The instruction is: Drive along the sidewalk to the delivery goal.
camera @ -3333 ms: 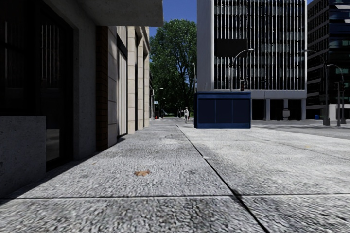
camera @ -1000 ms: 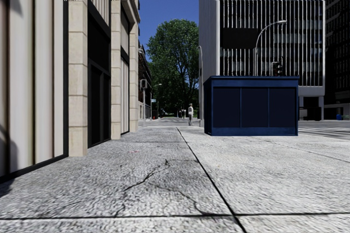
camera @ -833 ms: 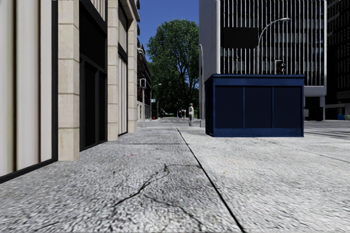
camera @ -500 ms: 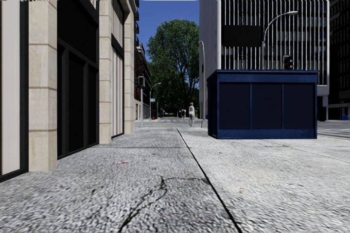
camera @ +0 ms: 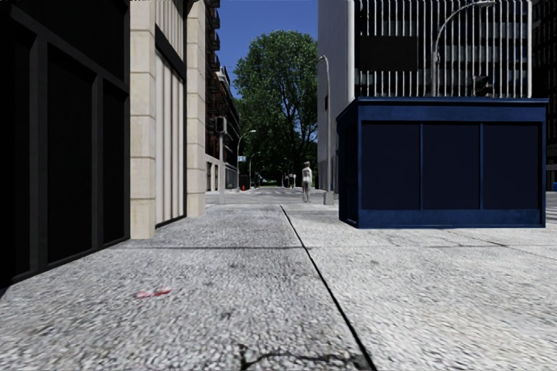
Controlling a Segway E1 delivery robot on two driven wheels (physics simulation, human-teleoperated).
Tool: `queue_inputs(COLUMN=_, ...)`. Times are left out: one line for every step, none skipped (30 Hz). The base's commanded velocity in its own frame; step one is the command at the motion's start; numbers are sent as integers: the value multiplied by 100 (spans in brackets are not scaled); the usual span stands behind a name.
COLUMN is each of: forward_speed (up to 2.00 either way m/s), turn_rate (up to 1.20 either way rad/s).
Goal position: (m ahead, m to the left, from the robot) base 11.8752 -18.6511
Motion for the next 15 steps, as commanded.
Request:
queue_inputs(forward_speed=200, turn_rate=0)
queue_inputs(forward_speed=200, turn_rate=0)
queue_inputs(forward_speed=200, turn_rate=0)
queue_inputs(forward_speed=200, turn_rate=0)
queue_inputs(forward_speed=200, turn_rate=0)
queue_inputs(forward_speed=200, turn_rate=0)
queue_inputs(forward_speed=200, turn_rate=0)
queue_inputs(forward_speed=200, turn_rate=0)
queue_inputs(forward_speed=200, turn_rate=0)
queue_inputs(forward_speed=200, turn_rate=0)
queue_inputs(forward_speed=200, turn_rate=0)
queue_inputs(forward_speed=200, turn_rate=0)
queue_inputs(forward_speed=200, turn_rate=0)
queue_inputs(forward_speed=200, turn_rate=0)
queue_inputs(forward_speed=200, turn_rate=0)
